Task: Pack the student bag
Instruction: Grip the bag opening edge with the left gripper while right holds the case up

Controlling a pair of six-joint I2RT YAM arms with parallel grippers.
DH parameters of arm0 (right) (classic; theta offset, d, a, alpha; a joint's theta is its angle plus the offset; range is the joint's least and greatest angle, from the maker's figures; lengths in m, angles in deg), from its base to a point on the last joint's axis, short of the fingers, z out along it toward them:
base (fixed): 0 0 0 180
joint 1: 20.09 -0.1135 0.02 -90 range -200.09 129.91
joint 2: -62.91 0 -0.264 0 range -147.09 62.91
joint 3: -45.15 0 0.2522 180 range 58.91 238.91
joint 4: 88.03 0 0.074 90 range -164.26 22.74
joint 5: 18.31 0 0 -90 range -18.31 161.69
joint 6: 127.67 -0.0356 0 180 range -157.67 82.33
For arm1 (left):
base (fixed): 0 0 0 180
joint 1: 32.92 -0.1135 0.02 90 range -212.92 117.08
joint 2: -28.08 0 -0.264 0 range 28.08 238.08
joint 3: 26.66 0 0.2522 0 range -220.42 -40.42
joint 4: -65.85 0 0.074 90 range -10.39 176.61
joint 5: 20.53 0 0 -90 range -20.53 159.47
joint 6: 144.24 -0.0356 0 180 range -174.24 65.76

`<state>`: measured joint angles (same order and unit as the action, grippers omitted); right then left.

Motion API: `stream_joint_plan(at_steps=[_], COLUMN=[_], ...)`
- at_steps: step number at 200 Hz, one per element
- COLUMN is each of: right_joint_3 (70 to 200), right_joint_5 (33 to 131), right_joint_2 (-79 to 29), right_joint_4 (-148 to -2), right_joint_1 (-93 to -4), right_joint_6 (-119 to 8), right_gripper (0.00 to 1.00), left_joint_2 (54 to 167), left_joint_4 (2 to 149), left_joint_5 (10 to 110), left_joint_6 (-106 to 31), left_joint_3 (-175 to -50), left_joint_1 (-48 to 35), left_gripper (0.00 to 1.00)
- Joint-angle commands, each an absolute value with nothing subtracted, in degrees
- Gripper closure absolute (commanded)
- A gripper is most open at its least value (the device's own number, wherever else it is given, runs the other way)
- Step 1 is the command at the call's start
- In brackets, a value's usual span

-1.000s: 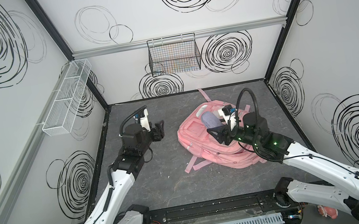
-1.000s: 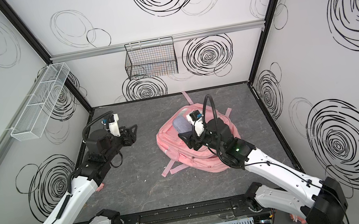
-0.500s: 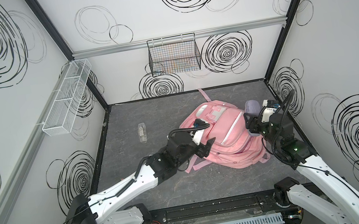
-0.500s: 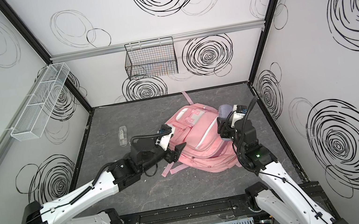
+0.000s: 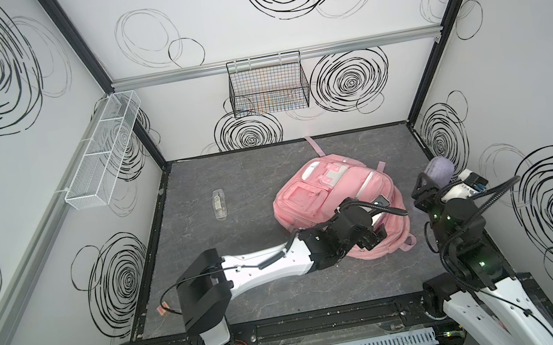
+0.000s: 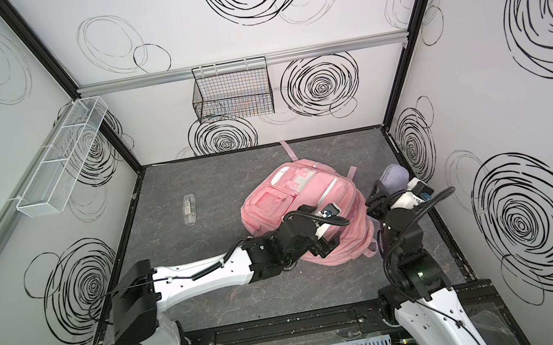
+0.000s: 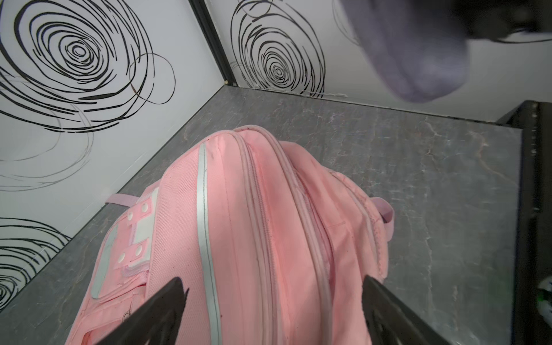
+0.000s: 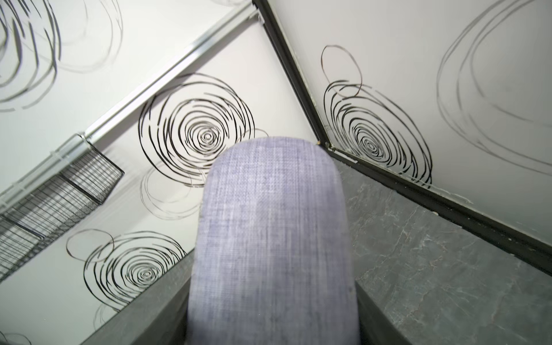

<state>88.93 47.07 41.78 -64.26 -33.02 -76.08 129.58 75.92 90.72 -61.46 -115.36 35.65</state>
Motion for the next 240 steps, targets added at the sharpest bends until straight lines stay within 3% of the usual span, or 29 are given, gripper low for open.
stream_joint_plan(at_steps=[1,22,48,72,105,129,240], right_joint_3=[88.18,88.11,87.65,87.47,87.22,86.55,86.82], right_joint_5=[42.71,42.14,42.75,43.37,46.34,47.98,60.25], right_joint_2=[43.73,43.61,44.01,43.91,43.74,43.51,34.26], right_joint_4=[-65.43,-64.58,-65.09,-65.71,-66.74,-68.12,-71.70], right_joint_1=[-32.71,-32.75,-32.75,-32.75,-32.75,-32.75,-32.75], right_joint_6=[-76.83,-76.51,-76.44,-75.99,-75.63,-76.24,-77.23], right_gripper=[1.00,1.00,1.00,1.00,1.00,1.00,1.00], left_joint_2=[133.07,136.05,138.38,137.59,134.19,131.63,116.58], left_joint_4=[72.84,71.84,72.88,73.27,71.97,70.64,57.04], left_joint_5=[97.18,97.91,101.31,100.00,95.26,91.67,70.34], left_joint_6=[-65.11,-65.84,-65.60,-63.33,-59.95,-57.35,-41.04], left_joint_3=[-118.93,-119.90,-121.24,-120.78,-119.01,-117.83,-105.06], left_joint_1=[35.13,34.41,33.38,32.07,30.47,29.54,20.22], left_gripper=[0.04,0.02,0.11,0.35,0.87,1.00,1.00])
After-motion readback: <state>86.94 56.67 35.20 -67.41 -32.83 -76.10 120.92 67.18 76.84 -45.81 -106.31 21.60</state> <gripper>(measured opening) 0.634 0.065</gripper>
